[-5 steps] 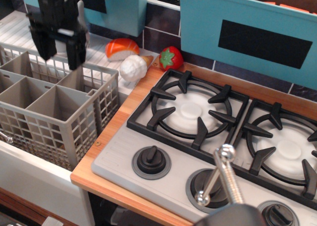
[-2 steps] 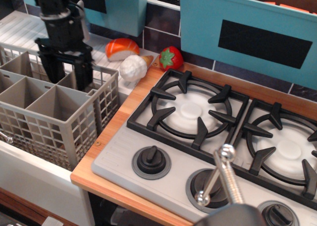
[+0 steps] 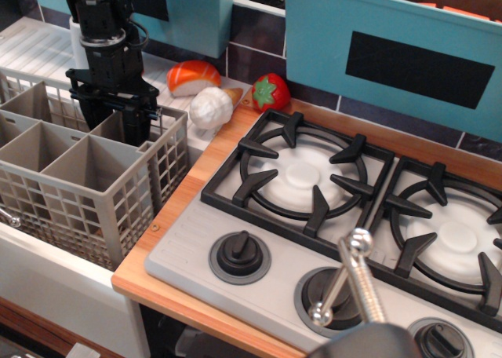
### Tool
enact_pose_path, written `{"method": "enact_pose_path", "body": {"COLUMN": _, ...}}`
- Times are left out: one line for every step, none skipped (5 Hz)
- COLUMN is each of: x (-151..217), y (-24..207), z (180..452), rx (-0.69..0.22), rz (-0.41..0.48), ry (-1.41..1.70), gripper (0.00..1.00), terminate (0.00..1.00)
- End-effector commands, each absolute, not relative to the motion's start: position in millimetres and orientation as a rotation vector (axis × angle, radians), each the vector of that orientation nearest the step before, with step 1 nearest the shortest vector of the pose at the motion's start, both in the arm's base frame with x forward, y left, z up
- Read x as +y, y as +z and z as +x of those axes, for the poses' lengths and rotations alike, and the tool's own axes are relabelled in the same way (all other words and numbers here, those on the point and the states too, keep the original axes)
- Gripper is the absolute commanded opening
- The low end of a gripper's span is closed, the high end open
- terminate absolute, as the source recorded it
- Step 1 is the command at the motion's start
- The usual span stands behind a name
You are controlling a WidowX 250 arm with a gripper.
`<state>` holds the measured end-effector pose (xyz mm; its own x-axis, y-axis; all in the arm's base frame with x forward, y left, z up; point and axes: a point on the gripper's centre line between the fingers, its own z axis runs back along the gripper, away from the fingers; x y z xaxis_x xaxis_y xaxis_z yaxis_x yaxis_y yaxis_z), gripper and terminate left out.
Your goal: Move drying rack out of sink
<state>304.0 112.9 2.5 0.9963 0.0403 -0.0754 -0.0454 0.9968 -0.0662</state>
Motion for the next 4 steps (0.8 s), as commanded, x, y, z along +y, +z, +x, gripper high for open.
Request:
{"method": "enact_pose_path", "body": {"x": 112.0, "y": 7.5, "z": 305.7, "rx": 0.028, "rz": -0.059, "ry": 0.077, "gripper": 0.00, "terminate": 0.00}}
{"method": "enact_pose_path", "body": {"x": 112.7, "y": 11.1, "z": 306.8, "rx": 0.026, "rz": -0.065, "ry": 0.082, "gripper": 0.00, "terminate": 0.00}}
{"method": "enact_pose_path", "body": {"x": 115.9, "y": 28.3, "z": 311.7, "rx": -0.010, "rz": -0.082, "ry": 0.084, "gripper": 0.00, "terminate": 0.00}}
{"method": "enact_pose_path", "body": {"x": 119.1, "y": 70.3, "z": 319.5, "rx": -0.009, "rz": -0.127, "ry": 0.066, "gripper": 0.00, "terminate": 0.00}}
